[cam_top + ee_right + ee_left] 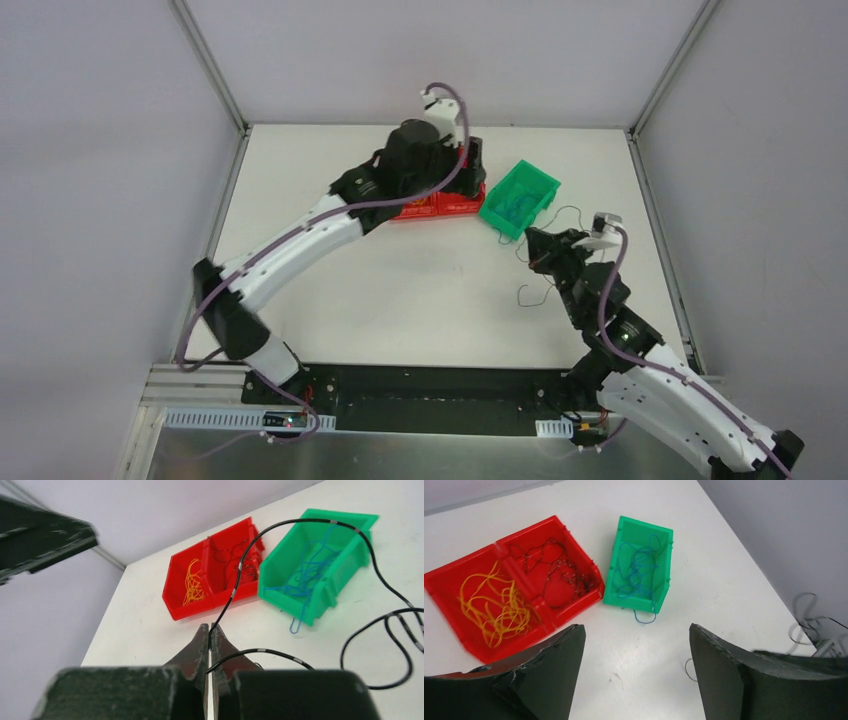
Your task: Untangle the cables
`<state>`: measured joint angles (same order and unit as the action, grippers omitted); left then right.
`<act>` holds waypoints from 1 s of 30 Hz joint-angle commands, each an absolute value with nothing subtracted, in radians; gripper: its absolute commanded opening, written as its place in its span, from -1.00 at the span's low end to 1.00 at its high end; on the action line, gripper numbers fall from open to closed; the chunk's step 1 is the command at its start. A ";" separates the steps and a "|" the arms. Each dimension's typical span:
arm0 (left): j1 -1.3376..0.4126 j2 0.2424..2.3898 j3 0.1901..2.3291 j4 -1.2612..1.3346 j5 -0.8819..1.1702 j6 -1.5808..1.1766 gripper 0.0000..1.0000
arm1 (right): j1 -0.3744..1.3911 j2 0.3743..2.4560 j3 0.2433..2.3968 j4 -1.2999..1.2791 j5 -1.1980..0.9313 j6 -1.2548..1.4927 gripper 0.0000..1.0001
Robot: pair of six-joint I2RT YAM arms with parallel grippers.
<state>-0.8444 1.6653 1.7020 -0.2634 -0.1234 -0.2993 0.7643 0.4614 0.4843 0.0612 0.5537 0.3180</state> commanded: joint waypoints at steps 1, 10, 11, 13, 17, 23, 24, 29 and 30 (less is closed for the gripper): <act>-0.849 1.400 1.488 -0.254 -0.234 -0.339 0.59 | 0.761 0.633 0.643 0.263 0.378 0.241 -1.00; -0.849 0.912 0.871 -0.106 -0.456 -0.416 0.71 | 0.751 0.997 0.986 0.431 0.239 0.157 -1.00; -0.850 0.867 0.804 -0.085 -0.482 -0.440 0.72 | 0.745 1.029 1.021 0.436 0.237 0.151 -1.00; -0.849 0.778 0.668 -0.018 -0.525 -0.460 0.73 | 0.736 1.090 1.098 0.440 0.242 0.147 -1.00; -0.849 0.641 0.462 0.136 -0.611 -0.388 0.80 | 0.723 1.235 1.221 0.463 0.254 0.118 -1.00; -0.849 0.535 0.415 0.129 -0.583 -0.419 0.86 | 0.682 1.440 1.335 0.541 0.258 0.086 -1.00; -0.850 0.533 0.414 0.126 -0.582 -0.421 0.87 | 0.674 1.471 1.344 0.555 0.266 0.083 -1.00; -0.850 0.534 0.422 0.097 -0.572 -0.432 0.86 | 0.638 1.602 1.319 0.703 0.321 0.072 -1.00; -0.851 0.535 0.419 0.097 -0.573 -0.435 0.86 | 0.626 1.629 1.321 0.716 0.318 0.079 -1.00</act>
<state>-0.8444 0.5358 0.4122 0.0692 -0.5594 -0.4118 0.6594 1.5684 1.3033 0.5480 0.2844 0.0937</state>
